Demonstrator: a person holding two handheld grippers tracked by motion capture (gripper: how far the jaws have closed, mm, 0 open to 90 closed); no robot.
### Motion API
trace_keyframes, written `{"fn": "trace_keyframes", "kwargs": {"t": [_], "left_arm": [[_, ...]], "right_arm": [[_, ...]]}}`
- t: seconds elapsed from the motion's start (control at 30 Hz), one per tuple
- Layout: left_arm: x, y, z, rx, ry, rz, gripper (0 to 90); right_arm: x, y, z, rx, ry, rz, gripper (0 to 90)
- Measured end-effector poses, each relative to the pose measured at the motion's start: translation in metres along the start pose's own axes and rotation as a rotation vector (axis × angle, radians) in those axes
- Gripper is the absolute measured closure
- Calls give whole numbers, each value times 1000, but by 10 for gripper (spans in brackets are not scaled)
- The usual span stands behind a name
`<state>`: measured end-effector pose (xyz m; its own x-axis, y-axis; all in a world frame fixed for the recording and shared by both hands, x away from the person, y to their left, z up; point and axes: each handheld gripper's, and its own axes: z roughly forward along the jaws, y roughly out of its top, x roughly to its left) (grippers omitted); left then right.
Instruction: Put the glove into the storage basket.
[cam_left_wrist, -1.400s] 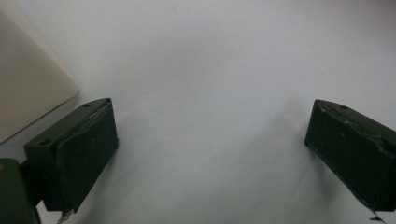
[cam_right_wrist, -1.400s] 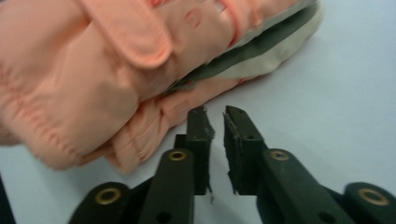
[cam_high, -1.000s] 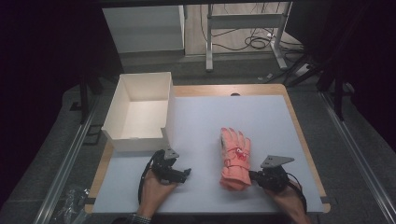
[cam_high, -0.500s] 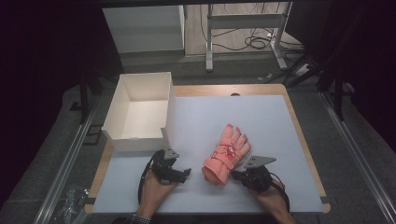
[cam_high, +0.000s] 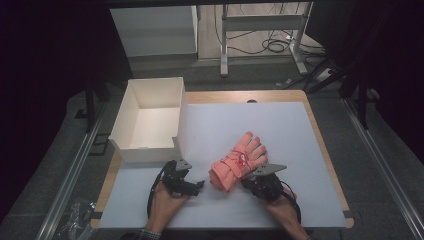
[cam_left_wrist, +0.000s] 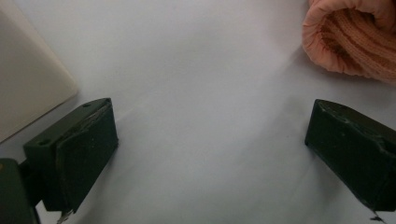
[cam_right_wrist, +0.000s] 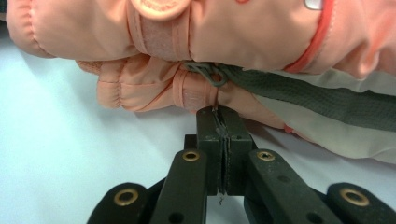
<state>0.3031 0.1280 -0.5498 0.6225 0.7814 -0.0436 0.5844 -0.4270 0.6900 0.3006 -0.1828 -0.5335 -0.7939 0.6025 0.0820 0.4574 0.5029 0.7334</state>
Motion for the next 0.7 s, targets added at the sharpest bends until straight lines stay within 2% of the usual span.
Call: {"fn": "trace_keyframes", "kwargs": {"t": [0.13,0.23,0.47,0.63,0.7], "left_arm": [[0,0,0,0,-1,0,22],[0,0,0,-1,-3,-1,22],[1,0,0,-2,-13,-7,18],[2,-1,-3,-3,-42,0,20],[1,0,-5,-2,-57,4,27]], "right_arm": [[2,-1,-2,6,-5,-17,843],[1,-2,-7,4,-27,-40,820],[-20,-11,-24,-22,-69,7,736],[-33,-16,-35,-21,-137,8,662],[-41,-19,-39,-18,-168,23,615]]}}
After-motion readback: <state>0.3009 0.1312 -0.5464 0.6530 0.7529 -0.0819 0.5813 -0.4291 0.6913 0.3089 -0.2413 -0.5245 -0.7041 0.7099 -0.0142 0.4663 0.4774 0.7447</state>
